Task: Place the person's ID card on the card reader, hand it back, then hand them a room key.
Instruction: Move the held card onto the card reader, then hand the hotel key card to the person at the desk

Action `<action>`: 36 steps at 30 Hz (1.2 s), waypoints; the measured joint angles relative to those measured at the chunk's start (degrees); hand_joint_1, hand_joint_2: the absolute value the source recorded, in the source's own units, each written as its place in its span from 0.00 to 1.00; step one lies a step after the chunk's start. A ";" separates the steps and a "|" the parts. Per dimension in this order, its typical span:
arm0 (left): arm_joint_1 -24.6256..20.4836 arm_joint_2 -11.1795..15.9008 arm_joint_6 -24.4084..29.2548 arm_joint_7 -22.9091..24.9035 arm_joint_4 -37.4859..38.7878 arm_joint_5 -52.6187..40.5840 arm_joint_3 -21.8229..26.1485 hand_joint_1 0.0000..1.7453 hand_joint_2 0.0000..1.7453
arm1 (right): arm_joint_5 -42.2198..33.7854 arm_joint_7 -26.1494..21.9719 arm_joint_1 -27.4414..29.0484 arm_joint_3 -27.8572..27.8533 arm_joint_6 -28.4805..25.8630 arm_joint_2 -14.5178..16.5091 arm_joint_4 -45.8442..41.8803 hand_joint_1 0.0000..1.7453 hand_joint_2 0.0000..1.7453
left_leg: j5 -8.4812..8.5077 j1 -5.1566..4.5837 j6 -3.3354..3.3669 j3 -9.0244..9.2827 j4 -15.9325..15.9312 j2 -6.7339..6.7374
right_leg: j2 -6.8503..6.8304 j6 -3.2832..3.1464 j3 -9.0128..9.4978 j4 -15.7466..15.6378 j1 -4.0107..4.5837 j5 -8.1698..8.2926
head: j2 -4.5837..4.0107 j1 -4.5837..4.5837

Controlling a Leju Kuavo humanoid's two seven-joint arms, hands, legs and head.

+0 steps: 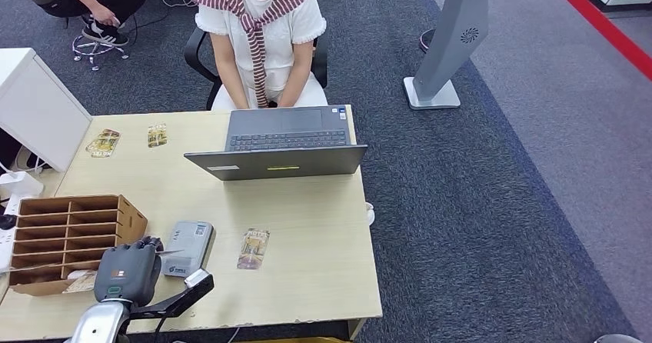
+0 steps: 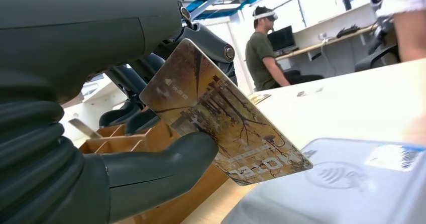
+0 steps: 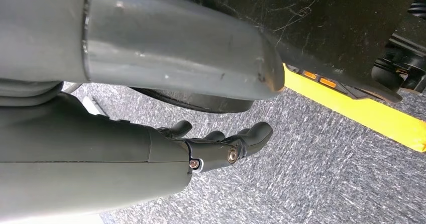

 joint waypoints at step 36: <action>-2.93 -4.10 9.54 -2.93 5.79 -3.15 2.87 1.00 1.00 | 2.67 -0.01 -0.02 -1.27 0.58 0.20 0.00 0.00 0.00 | 0.00 -0.01 0.00 0.02 0.01 -0.01 | -0.02 0.00 0.01 -0.01 -0.01 0.00 | 0.00 0.00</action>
